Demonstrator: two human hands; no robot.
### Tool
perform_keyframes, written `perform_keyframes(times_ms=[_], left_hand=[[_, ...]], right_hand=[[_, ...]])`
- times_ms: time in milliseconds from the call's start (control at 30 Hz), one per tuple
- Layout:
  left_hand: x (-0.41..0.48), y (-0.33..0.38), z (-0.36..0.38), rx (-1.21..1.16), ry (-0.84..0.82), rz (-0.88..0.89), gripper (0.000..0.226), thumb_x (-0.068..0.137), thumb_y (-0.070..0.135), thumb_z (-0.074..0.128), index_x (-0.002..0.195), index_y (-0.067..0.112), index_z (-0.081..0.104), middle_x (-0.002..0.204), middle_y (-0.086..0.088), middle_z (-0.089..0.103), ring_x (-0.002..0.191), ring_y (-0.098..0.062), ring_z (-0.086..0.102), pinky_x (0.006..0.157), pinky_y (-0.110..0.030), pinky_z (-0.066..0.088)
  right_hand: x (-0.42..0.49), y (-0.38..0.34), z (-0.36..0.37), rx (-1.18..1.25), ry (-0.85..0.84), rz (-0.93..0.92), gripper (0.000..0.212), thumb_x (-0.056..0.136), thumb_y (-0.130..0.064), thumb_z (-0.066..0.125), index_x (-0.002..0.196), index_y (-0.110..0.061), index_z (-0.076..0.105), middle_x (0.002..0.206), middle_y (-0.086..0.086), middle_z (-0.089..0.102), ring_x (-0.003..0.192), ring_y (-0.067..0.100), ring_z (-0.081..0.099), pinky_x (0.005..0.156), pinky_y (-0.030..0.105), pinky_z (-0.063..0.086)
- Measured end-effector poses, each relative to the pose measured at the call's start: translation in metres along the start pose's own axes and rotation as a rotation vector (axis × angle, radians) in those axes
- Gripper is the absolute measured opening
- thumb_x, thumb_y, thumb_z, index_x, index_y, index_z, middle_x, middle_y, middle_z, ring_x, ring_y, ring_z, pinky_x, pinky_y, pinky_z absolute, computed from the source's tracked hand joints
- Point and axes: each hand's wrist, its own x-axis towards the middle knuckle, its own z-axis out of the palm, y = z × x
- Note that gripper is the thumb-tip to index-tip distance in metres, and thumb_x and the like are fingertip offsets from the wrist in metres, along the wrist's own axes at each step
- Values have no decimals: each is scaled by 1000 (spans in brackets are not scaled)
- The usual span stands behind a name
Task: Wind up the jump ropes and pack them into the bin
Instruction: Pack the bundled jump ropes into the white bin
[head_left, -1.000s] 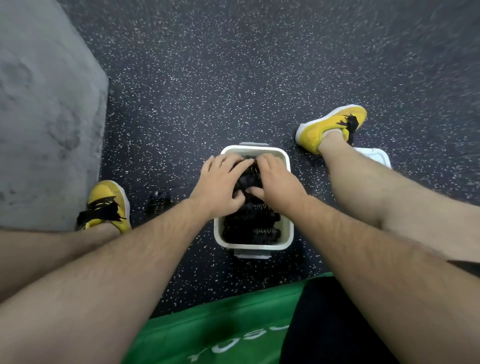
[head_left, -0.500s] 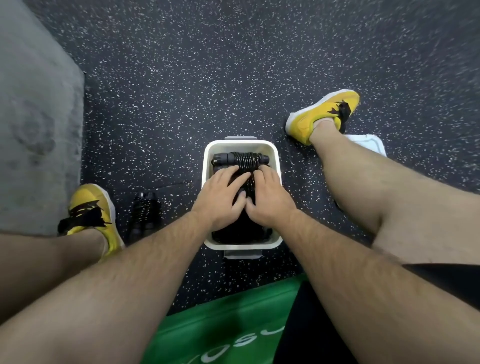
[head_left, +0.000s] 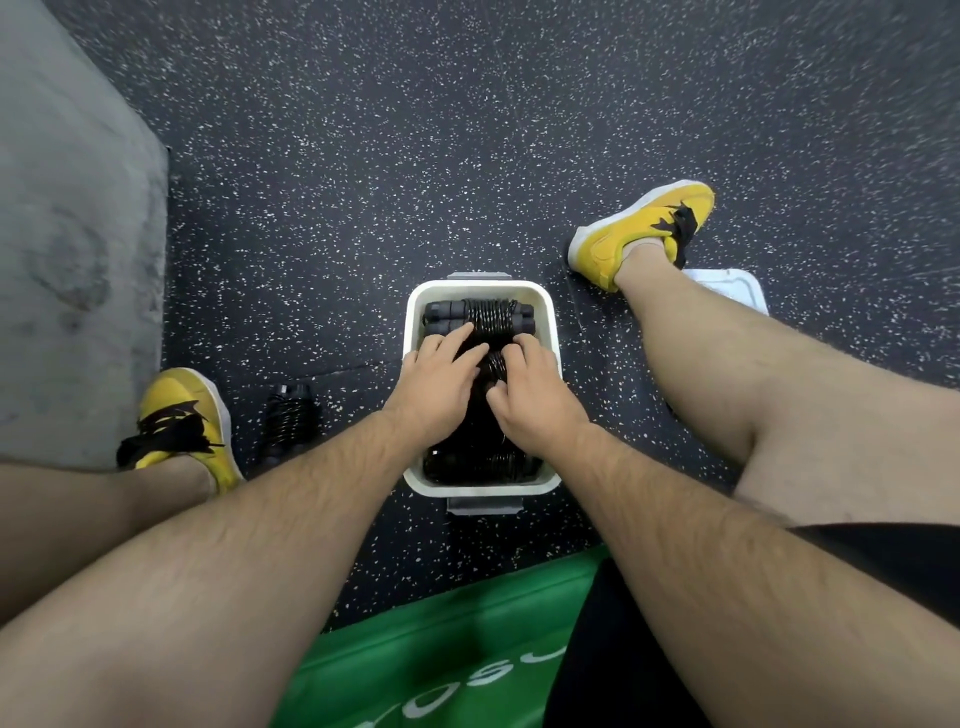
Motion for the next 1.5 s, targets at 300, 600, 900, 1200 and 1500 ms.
perform_keyframes(times_ms=[300,600,900,1200,1500], left_hand=[[28,6,10,-58,45,-89,57,110,35,15,163,17,3,171,4,-7,156,-14,-11,128,-36,-4],[26,10,46,63,57,-7,57,109,35,12,162,21,-5,168,6,-17,155,-14,-17,127,-39,-6],[40,2,50,42,-36,-51,60,108,38,6,159,20,-19,164,4,-32,151,-15,-30,125,-38,-14],[30,8,30,-39,1,-37,57,110,34,15,163,23,-2,168,9,-15,155,-11,-15,126,-35,-8],[-21,-27,-14,-60,92,-128,58,108,31,15,163,16,5,170,4,-4,156,-10,-6,128,-36,-1]], right_hand=[[40,9,12,-208,59,46,61,102,-32,12,156,-5,18,166,11,7,154,25,-1,125,42,6],[26,30,42,-326,-32,97,62,102,-35,-4,157,-6,-2,165,13,-7,153,28,-8,124,46,0],[44,30,46,-428,-83,89,60,102,-35,-5,152,-6,-20,162,15,-24,149,31,-22,122,47,-7],[38,26,31,-344,-37,73,62,101,-36,-1,157,-10,2,166,9,-2,153,28,-6,124,45,2],[34,-43,13,-358,-15,-186,58,104,-31,15,158,-9,12,166,9,10,153,30,-2,124,45,-2]])
